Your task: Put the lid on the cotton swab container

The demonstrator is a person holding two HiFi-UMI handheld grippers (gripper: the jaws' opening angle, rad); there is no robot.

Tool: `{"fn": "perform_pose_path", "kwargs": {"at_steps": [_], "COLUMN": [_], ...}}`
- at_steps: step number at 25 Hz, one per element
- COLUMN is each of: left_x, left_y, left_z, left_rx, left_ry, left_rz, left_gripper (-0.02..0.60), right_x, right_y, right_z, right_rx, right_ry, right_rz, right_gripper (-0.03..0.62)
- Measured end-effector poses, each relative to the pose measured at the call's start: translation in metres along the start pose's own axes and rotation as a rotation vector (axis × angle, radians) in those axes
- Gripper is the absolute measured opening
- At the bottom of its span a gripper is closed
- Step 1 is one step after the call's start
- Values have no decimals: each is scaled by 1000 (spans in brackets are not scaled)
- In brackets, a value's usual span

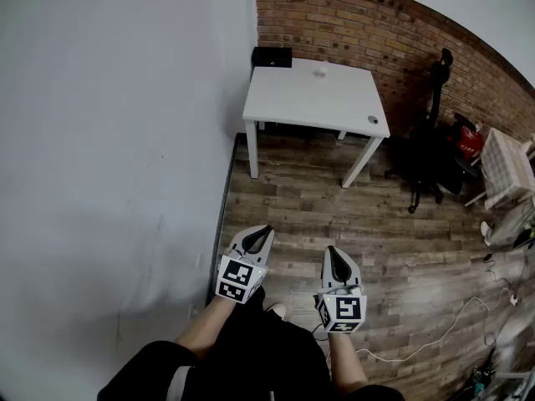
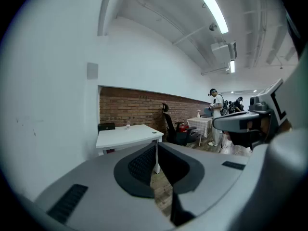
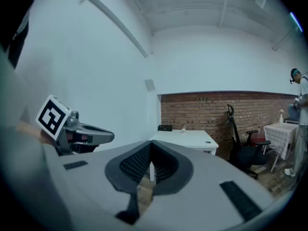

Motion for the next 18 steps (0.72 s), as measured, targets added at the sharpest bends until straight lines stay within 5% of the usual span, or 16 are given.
{"fn": "perform_pose_path", "kwargs": {"at_steps": [5,18], "left_x": [-2,-2], "left_y": [-3,13], "left_z": [0,0], "left_rx": [-1,17], "left_ry": [-6,5], "left_rz": [-10,-25], "left_gripper": [25,25], "right_x": [-11,-4], "right_y": [-2,0], "right_z": [0,16], "right_rx": [10,32], "right_ry": [29,33], "right_rz": [65,37], "right_gripper": [24,23]}}
Point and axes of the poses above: the fingertips, and each gripper's own axes: y forward along the fingers, z to its right, x out of its underside, the point moved 4 cm from there along -y, backward along the fingers, and after that the axes turned 14 degrees about z, right-handed, at the moved point
